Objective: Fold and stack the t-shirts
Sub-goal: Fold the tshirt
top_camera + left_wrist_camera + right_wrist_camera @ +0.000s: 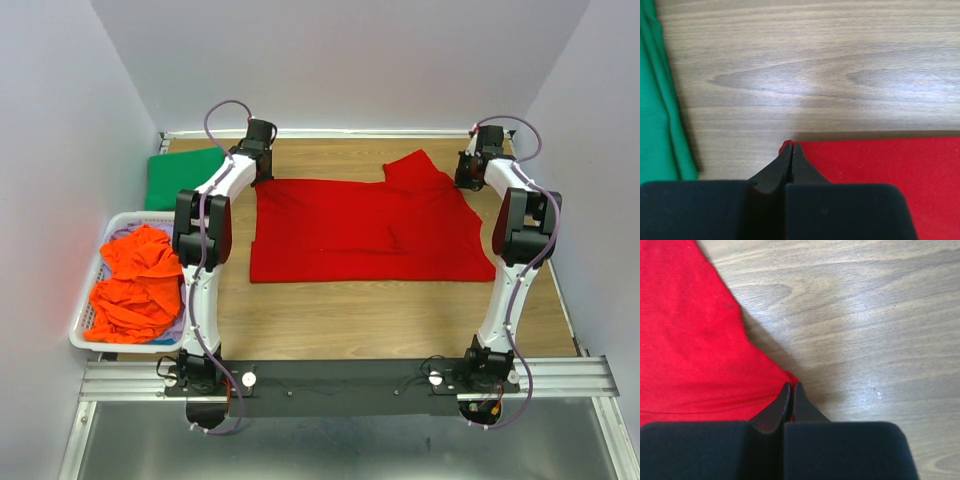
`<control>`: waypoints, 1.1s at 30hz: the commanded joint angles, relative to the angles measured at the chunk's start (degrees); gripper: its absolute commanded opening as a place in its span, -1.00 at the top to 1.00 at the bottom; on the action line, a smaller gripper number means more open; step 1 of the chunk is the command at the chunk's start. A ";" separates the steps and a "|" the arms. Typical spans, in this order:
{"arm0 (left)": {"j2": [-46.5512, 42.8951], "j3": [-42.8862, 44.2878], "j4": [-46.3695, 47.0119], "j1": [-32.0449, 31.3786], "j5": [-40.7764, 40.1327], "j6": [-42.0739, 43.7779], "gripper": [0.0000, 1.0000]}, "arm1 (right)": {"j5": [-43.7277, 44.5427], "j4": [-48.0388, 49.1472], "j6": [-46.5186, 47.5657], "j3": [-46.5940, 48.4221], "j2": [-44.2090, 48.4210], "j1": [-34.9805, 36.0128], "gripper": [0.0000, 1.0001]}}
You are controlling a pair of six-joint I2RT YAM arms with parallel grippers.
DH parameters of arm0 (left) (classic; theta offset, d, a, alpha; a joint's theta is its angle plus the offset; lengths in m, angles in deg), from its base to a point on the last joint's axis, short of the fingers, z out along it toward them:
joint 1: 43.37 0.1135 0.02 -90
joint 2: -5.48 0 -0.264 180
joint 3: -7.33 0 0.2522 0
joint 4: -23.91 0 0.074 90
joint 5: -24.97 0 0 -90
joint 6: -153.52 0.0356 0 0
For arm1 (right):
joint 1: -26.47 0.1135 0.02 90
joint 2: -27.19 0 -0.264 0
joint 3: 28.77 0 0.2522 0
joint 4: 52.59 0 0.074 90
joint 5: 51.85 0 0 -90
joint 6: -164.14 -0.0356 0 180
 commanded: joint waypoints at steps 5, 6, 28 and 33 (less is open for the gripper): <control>-6.89 -3.04 3.29 0.85 -0.01 0.92 1.00 | 1.17 -0.53 -1.61 -1.54 6.53 -0.05 0.99; -7.16 -3.40 3.21 0.85 -0.01 0.92 1.00 | 1.26 -0.53 -1.79 -1.90 7.41 -0.13 0.99; -17.88 -17.19 4.08 0.94 -1.33 -0.92 1.00 | 3.72 1.23 -6.44 -16.93 19.81 -1.45 0.99; -19.56 -20.44 4.44 0.94 -0.98 -1.62 1.00 | 6.71 2.28 -7.15 -20.17 22.27 -1.81 0.99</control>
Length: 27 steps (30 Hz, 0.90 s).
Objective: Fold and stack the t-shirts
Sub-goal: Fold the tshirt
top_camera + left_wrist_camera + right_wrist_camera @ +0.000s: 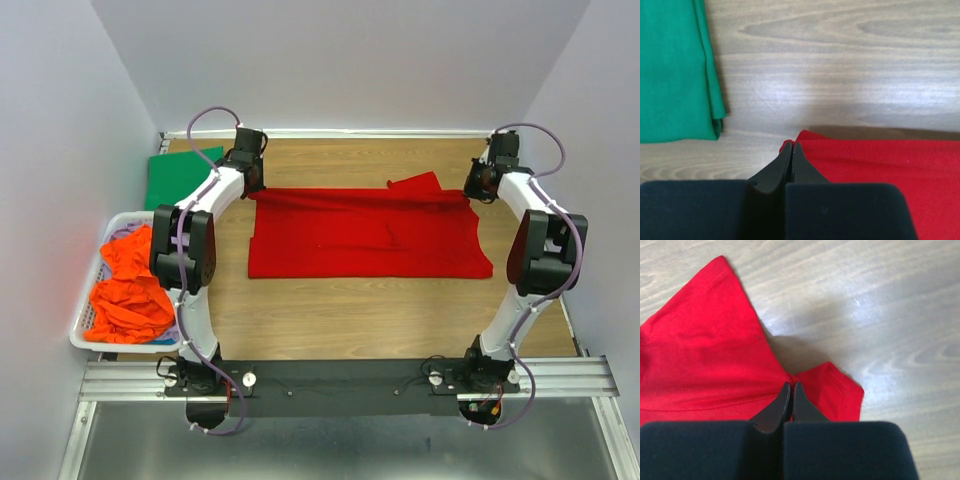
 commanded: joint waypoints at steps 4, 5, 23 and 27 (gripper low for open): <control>-3.82 -4.50 0.72 0.85 -0.43 -1.30 1.00 | 5.49 2.29 -1.44 -3.90 4.53 -0.97 0.99; -4.26 -4.94 0.63 0.85 -0.43 -1.39 1.00 | 5.92 2.38 -1.71 -4.78 4.79 -0.97 0.99; -4.18 -13.73 2.57 0.76 2.03 -4.64 1.00 | 11.99 5.01 -6.54 -14.37 4.80 -1.15 0.99; -3.21 -14.52 1.25 0.76 2.56 -6.40 0.98 | 11.82 5.01 -7.42 -14.54 4.09 -1.15 0.79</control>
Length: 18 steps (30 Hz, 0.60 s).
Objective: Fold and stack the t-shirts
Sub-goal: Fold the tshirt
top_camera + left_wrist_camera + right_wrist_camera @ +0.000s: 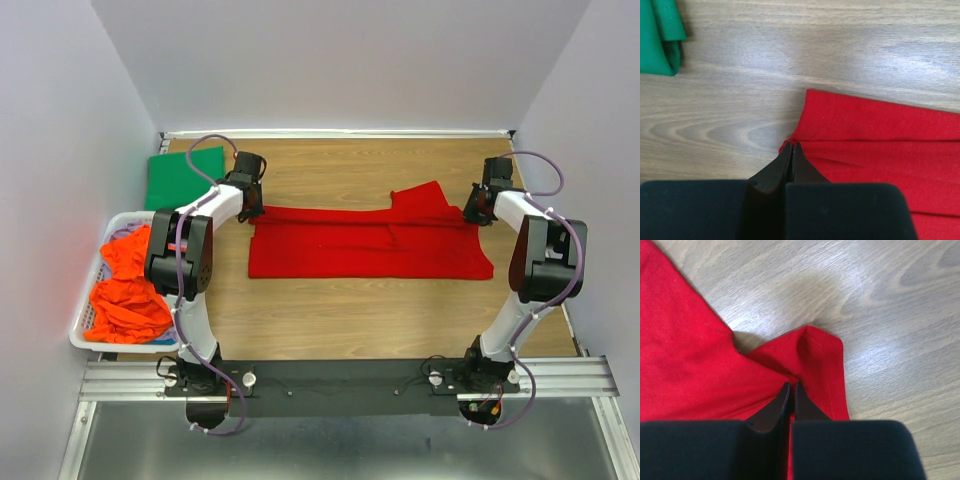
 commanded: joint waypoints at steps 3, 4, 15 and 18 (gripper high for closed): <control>-0.17 -1.68 -0.92 0.85 0.75 -3.28 0.75 | 3.40 1.54 -1.22 -0.42 0.20 -0.91 0.53; -0.78 -2.11 -1.00 0.77 0.93 -3.28 0.67 | 3.05 1.54 -1.21 -0.33 0.81 -0.91 0.38; -7.55 -2.56 -3.99 0.06 1.37 -4.07 -0.40 | -3.34 -1.89 2.12 6.86 3.46 -0.65 -0.44; -10.71 -3.87 -4.26 -0.03 0.49 -4.51 -0.52 | -8.19 -2.24 4.14 10.38 1.26 0.32 -0.45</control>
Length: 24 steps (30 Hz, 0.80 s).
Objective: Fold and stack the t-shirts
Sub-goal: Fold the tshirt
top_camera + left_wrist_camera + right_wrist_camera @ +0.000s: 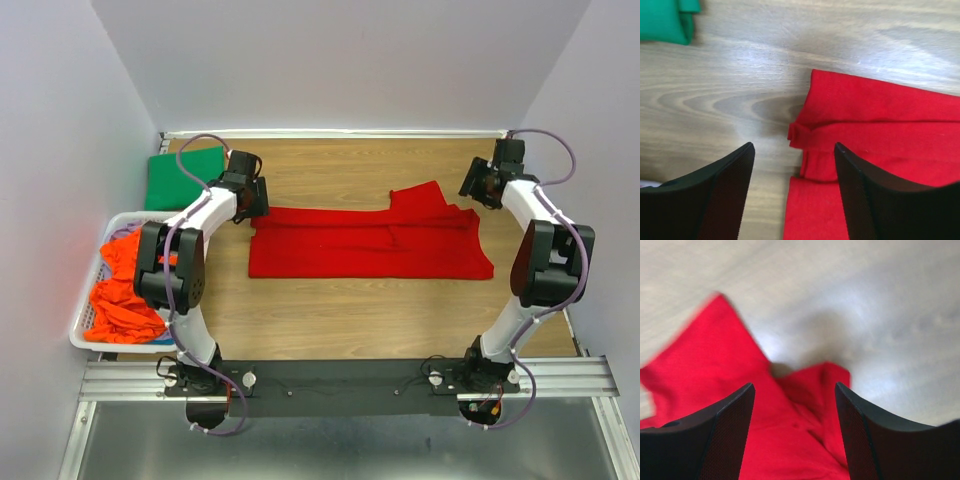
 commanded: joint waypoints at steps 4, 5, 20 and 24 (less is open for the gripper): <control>-9.42 -3.40 -1.61 0.02 -1.35 -1.63 -0.52 | -8.85 -0.93 4.85 8.46 -5.40 3.45 -0.44; -10.31 -4.02 -1.00 -0.07 -1.35 -1.98 -0.53 | -8.68 -0.93 5.29 10.38 -6.54 4.77 -0.43; -22.97 -17.38 4.89 -0.77 -1.18 -2.95 -0.52 | -5.78 -0.75 9.69 23.32 -23.87 11.81 -0.30; -24.02 -18.70 5.15 -0.86 -1.18 -3.48 -0.51 | -3.76 -0.75 10.04 22.71 -26.24 12.86 -0.22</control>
